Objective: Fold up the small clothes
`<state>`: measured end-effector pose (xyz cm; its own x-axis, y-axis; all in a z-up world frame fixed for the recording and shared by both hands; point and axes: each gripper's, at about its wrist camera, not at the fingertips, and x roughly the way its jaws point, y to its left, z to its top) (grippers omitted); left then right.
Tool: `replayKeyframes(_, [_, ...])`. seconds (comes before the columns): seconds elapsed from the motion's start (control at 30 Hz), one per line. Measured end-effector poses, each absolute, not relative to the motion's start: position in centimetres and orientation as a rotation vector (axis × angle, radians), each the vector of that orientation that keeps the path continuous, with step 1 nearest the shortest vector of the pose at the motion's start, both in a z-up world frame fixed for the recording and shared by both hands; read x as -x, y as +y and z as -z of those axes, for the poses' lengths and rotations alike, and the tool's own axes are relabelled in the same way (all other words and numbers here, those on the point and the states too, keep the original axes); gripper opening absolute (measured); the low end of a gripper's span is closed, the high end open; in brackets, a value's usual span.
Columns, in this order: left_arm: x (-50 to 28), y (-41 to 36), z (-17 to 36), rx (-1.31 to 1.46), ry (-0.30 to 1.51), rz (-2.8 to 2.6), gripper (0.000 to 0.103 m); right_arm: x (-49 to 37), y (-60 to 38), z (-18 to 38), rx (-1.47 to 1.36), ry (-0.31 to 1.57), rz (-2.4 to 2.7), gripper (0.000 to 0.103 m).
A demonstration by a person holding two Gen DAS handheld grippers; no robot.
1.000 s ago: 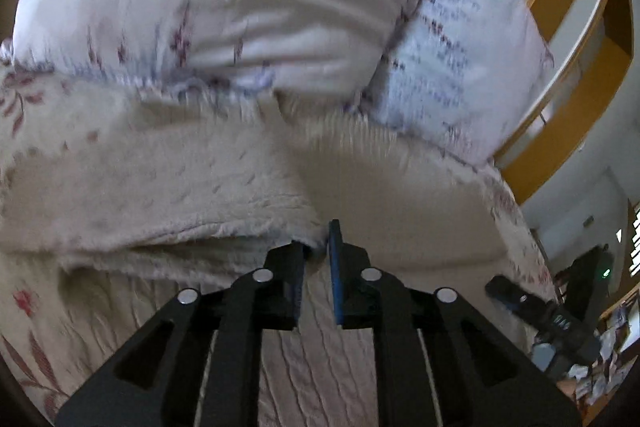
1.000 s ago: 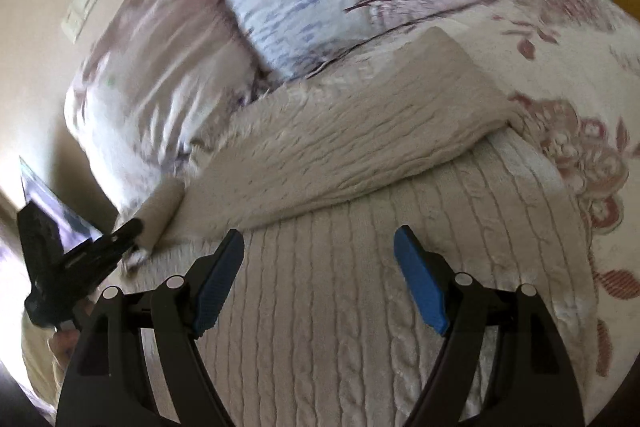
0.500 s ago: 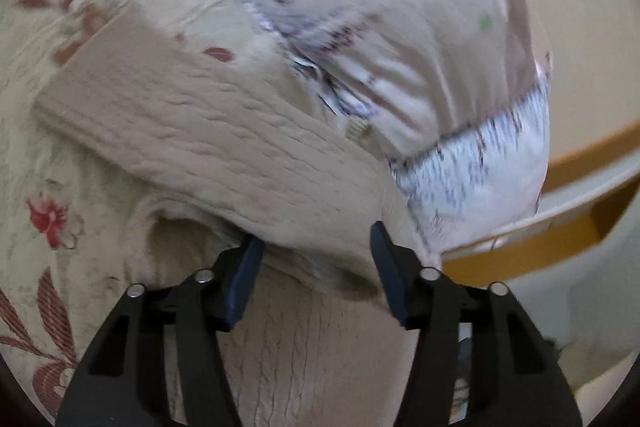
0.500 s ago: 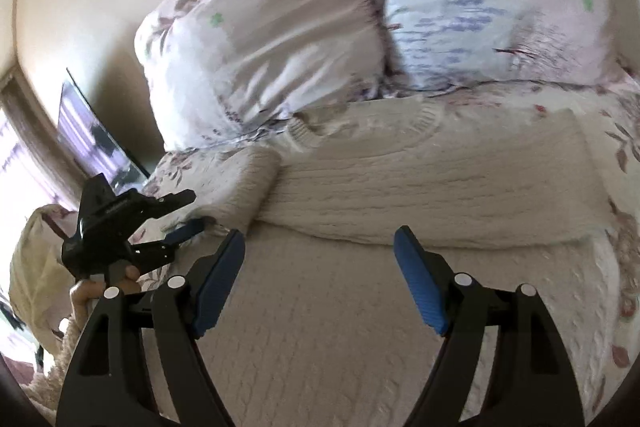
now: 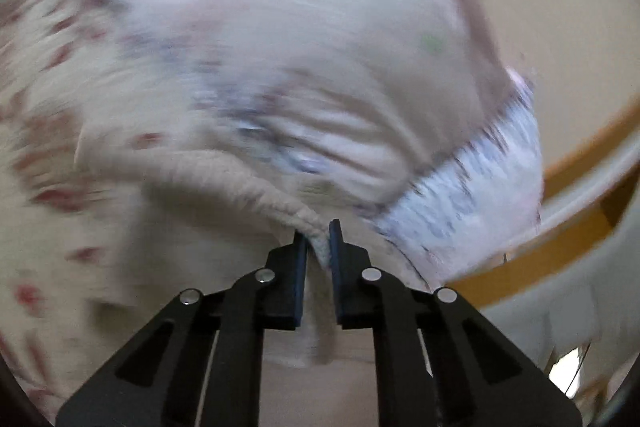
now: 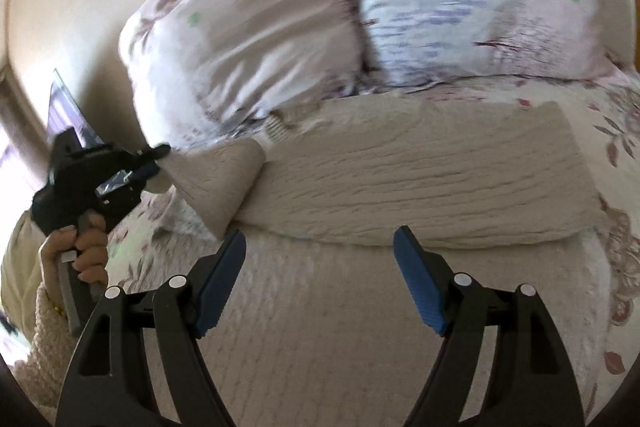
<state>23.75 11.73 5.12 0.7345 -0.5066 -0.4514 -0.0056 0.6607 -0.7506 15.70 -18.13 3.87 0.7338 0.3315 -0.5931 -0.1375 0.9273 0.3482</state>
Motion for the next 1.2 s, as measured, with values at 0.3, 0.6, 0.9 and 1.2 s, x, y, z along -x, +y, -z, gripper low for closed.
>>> replayKeyframes(0.3, [-23.8, -1.7, -5.2, 0.459, 0.882, 0.731, 0.064, -16.5, -22.1, -3.8, -0.336, 0.712, -0.169, 0.077])
replayKeyframes(0.6, [-21.8, 8.8, -3.6, 0.396, 0.883, 0.352, 0.071, -20.5, -20.4, -3.9, -0.392, 0.832, -0.257, 0.065])
replayKeyframes(0.9, [-21.4, 11.0, -1.5, 0.331, 0.928, 0.225, 0.074, -24.7, -9.7, -5.8, 0.032, 0.742, -0.120, 0.065])
replayKeyframes(1.2, [-21.1, 10.2, -1.4, 0.306, 0.917, 0.232, 0.080, -26.8, -15.2, -2.7, -0.172, 0.850, 0.011, 0.007])
